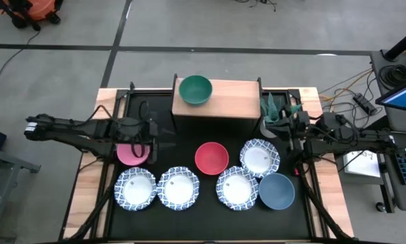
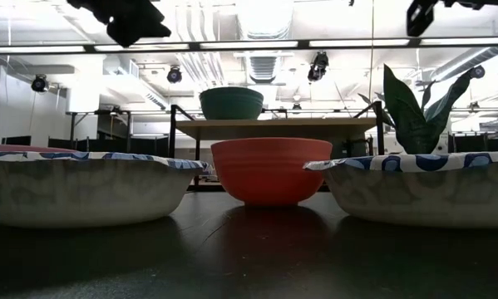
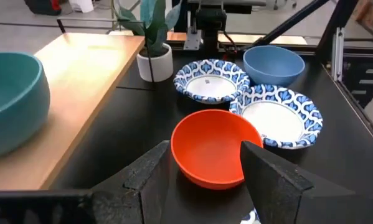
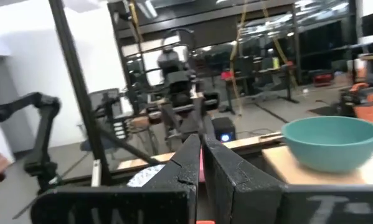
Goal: Place and stack bowls onto a shelf
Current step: Stack the orange bowl on top of the green bowl on the shelf
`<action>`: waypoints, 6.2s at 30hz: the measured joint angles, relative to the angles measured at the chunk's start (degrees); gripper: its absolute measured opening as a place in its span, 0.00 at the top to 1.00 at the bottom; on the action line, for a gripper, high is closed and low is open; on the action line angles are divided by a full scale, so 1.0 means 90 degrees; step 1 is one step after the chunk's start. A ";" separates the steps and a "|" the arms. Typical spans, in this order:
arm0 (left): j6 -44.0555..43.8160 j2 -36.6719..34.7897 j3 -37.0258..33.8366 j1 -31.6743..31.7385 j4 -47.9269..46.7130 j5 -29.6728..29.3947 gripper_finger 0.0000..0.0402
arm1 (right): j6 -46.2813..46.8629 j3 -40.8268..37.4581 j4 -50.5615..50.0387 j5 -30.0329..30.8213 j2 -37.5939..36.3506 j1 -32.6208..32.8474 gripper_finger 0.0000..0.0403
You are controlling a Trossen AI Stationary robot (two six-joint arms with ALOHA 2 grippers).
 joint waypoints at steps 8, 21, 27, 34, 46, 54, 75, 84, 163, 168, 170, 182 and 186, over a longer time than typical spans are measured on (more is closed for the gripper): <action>-0.0103 -0.0476 -0.0347 0.0002 -0.0013 -0.0007 0.56 | -0.0150 0.0832 0.0171 0.0056 0.1708 0.0443 0.98; -0.0019 -0.1041 -0.0354 0.0002 -0.0629 -0.0507 0.56 | 0.0431 0.4114 -0.3748 0.0058 0.4669 0.1065 0.98; 0.0186 -0.1079 -0.0354 0.0002 -0.0684 -0.0505 0.56 | 0.0903 0.5684 -0.6043 0.0063 0.6000 0.1321 0.98; 0.0210 -0.1055 -0.0354 0.0002 -0.0837 -0.0505 0.56 | 0.2512 0.6755 -0.8028 0.0043 0.7232 0.1363 0.98; 0.0213 -0.1059 -0.0357 0.0002 -0.1104 -0.0503 0.56 | 0.0919 0.6839 -0.8203 -0.0164 0.8046 0.1588 0.98; 0.0213 -0.1059 -0.0357 0.0002 -0.1143 -0.0500 0.56 | 0.0623 0.6841 -0.7400 -0.0117 0.8133 0.1588 0.92; 0.0266 -0.1057 -0.0357 0.0002 -0.1188 -0.0495 0.56 | -0.0309 0.6758 -0.5008 0.0239 0.8345 0.1595 0.57; 0.0266 -0.1062 -0.0359 0.0004 -0.1224 -0.0495 0.56 | -0.0286 0.6951 -0.5320 0.0239 0.8988 0.1583 0.61; 0.0412 -0.1055 -0.0359 0.0003 -0.1182 -0.0500 0.56 | -0.3771 0.9653 -0.5638 0.1034 0.8748 -0.1491 0.98; 0.0412 -0.1055 -0.0359 0.0004 -0.1182 -0.0500 0.56 | -0.3730 0.9651 -0.5644 0.1039 0.8876 -0.1520 0.98; 0.0412 -0.1055 -0.0359 0.0002 -0.1182 -0.0500 0.56 | -0.3752 0.9651 -0.5633 0.1043 0.8921 -0.1531 0.98; 0.0431 -0.1055 -0.0359 0.0002 -0.1182 -0.0500 0.56 | -0.3884 0.9646 -0.5623 0.1035 0.9014 -0.1598 0.87; 0.0431 -0.1055 -0.0359 0.0002 -0.1181 -0.0502 0.56 | -0.3857 0.9646 -0.5573 0.1050 0.9014 -0.1601 0.79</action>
